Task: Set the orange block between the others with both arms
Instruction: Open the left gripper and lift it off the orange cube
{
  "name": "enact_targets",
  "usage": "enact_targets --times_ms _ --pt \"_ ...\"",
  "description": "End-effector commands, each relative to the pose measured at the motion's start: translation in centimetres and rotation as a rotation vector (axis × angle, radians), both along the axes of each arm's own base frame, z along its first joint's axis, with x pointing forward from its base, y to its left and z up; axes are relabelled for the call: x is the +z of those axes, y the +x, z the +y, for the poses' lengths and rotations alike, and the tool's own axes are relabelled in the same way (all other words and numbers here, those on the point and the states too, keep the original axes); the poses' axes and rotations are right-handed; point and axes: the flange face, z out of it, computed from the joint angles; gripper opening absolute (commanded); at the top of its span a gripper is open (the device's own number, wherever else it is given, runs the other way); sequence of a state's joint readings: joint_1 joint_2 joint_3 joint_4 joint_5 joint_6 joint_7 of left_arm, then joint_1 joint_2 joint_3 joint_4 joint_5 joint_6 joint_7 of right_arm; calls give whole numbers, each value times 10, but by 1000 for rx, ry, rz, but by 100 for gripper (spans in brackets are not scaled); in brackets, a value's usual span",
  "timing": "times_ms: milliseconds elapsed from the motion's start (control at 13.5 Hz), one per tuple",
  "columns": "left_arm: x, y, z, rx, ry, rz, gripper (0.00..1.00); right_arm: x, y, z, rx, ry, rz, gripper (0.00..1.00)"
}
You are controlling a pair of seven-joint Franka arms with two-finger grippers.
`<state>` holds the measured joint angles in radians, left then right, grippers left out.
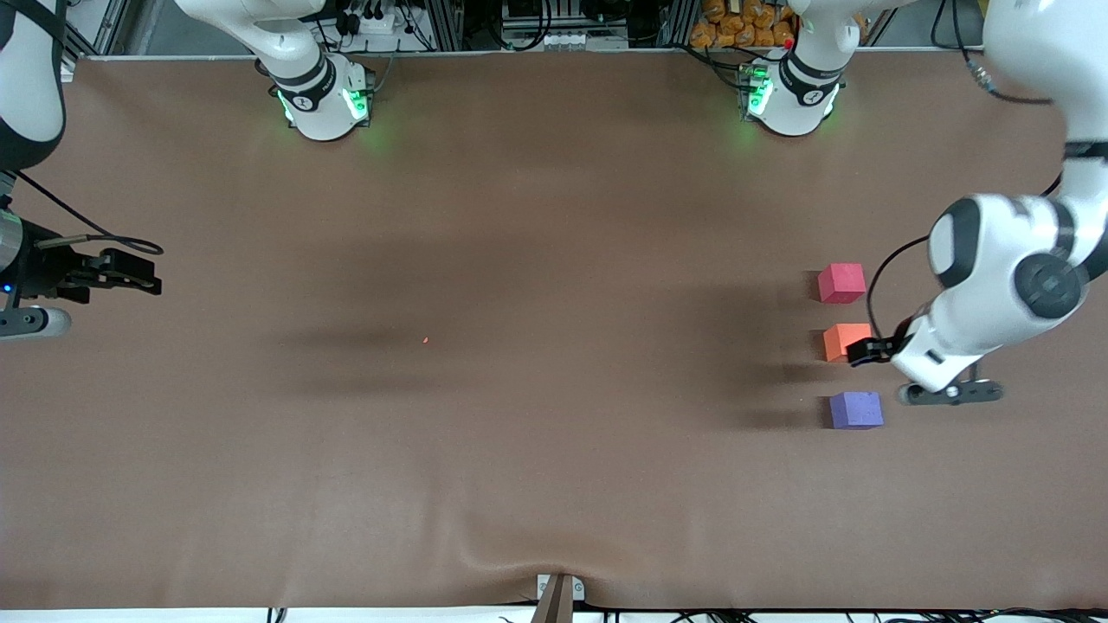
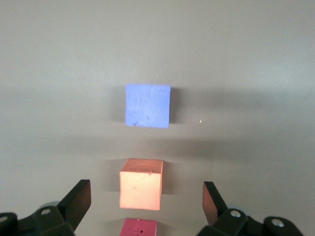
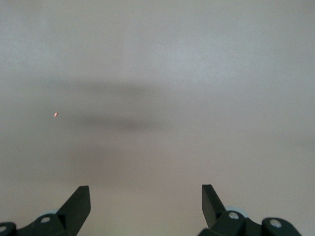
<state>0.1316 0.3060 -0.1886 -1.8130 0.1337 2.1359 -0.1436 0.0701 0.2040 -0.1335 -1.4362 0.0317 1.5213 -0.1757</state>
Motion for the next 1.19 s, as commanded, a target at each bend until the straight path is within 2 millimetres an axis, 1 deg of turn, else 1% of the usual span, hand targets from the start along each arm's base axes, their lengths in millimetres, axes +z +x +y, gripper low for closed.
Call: enact_targets --times_ms 0,74,297,371,445,594,742,816,891,1039,1113 --pt "61 -21 -9 -11 34 -23 100 22 -9 3 7 8 14 100" --pt "72 -25 -16 -23 38 -12 100 22 -9 3 9 7 14 100" --pt "105 -37 -53 -67 40 9 100 21 -9 4 10 5 16 100" --pt "116 -40 -59 -74 46 29 100 21 -9 4 10 4 16 100" --pt "134 -44 -69 -88 49 41 100 21 -9 4 12 -4 17 100" --pt "157 -52 -73 -88 50 71 100 20 -9 4 13 -5 18 100" --pt "176 -57 -72 -75 0 79 100 20 -9 4 13 -5 18 100" --pt "182 -58 -69 -67 -8 78 100 20 -8 4 13 -6 20 100" --pt "188 -62 -73 -72 -4 74 100 20 -8 4 13 -6 20 100" --pt "214 -77 -68 -72 9 52 100 20 -8 4 13 -6 20 100" --pt "232 -84 -63 -92 10 42 100 20 -8 4 13 -6 20 100"
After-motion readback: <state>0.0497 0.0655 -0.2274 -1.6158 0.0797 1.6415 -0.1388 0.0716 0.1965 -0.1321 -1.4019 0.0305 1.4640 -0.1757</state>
